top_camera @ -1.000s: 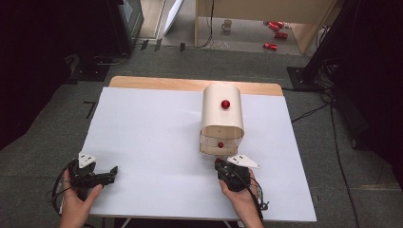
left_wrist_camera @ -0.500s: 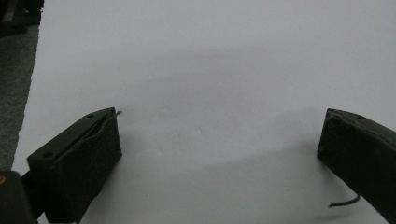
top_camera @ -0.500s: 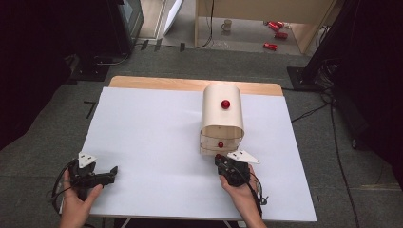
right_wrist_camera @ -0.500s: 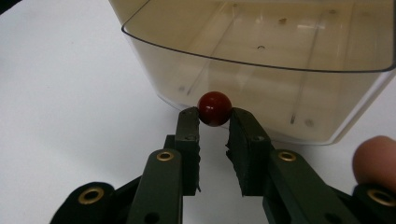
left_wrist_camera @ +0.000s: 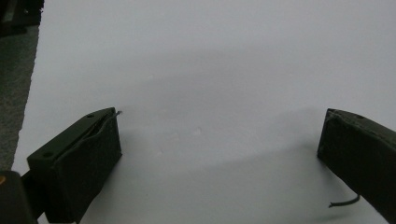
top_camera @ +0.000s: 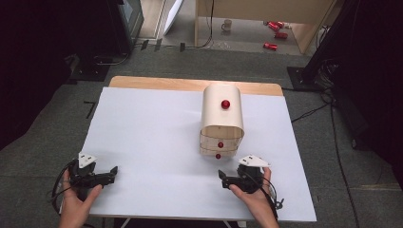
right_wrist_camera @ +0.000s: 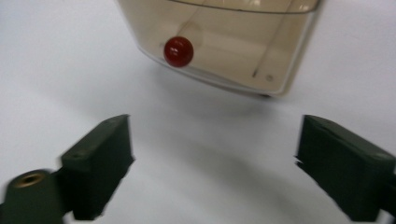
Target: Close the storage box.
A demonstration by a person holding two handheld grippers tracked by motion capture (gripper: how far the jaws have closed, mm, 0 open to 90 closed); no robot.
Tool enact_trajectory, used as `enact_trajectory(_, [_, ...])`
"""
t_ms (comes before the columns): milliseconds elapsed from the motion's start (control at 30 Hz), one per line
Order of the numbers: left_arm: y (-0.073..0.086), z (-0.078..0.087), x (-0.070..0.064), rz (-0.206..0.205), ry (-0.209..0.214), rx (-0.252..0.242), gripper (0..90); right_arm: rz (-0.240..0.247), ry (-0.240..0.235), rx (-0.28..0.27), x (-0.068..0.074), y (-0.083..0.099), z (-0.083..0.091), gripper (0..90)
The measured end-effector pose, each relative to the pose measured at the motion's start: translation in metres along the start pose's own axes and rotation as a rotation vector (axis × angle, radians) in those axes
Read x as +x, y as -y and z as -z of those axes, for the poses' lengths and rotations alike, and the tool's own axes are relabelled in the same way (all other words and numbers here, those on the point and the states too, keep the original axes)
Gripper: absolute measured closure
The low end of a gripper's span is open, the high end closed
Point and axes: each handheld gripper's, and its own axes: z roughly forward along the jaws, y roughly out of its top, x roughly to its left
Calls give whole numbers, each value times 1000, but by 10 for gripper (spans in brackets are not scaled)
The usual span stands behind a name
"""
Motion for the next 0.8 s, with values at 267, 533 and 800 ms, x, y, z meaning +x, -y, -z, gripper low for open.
enact_trajectory(267, [0, 0, 0, 0, 0, 0, 0, -5, 84, -13, -30, 6, 19, 0])
enact_trajectory(533, [0, 0, 0, 0, 0, 0, 0, -49, 171, -6, -67, 17, 32, 0])
enact_trajectory(800, [0, 0, 0, 0, 0, 0, 0, -104, 236, 27, -101, 38, 45, 0])
